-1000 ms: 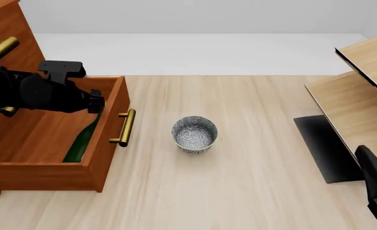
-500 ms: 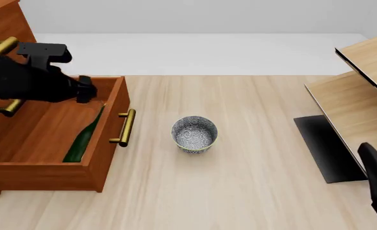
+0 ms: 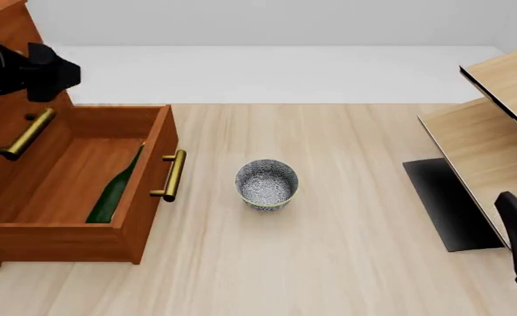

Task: Put the wine bottle in the bottom drawer of the cabinet.

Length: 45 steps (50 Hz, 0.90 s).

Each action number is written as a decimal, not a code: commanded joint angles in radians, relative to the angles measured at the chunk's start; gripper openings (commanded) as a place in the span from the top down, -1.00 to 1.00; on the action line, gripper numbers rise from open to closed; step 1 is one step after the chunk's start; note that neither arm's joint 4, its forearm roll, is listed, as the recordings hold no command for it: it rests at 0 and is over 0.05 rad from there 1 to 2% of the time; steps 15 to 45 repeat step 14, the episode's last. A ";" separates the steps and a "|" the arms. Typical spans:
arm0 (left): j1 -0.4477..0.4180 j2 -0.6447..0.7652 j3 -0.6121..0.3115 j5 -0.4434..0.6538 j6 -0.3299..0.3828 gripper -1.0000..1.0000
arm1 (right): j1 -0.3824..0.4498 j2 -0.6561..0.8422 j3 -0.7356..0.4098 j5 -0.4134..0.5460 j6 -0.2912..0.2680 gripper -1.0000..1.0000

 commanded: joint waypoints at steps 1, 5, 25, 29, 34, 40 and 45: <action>-0.003 -0.254 -0.101 0.209 0.020 -1.00 | -0.002 0.000 -0.013 0.006 -0.002 -1.00; -0.007 -0.323 -0.117 0.259 0.050 -1.00 | 0.001 0.000 -0.018 0.009 -0.008 -1.00; -0.047 -0.456 -0.194 0.354 0.009 -1.00 | -0.001 0.000 -0.037 0.018 -0.021 -1.00; -0.047 -0.456 -0.194 0.354 0.009 -1.00 | -0.001 0.000 -0.037 0.018 -0.021 -1.00; -0.047 -0.456 -0.194 0.354 0.009 -1.00 | -0.001 0.000 -0.037 0.018 -0.021 -1.00; -0.047 -0.456 -0.194 0.354 0.009 -1.00 | -0.001 0.000 -0.037 0.018 -0.021 -1.00; -0.047 -0.456 -0.194 0.354 0.009 -1.00 | -0.001 0.000 -0.037 0.018 -0.021 -1.00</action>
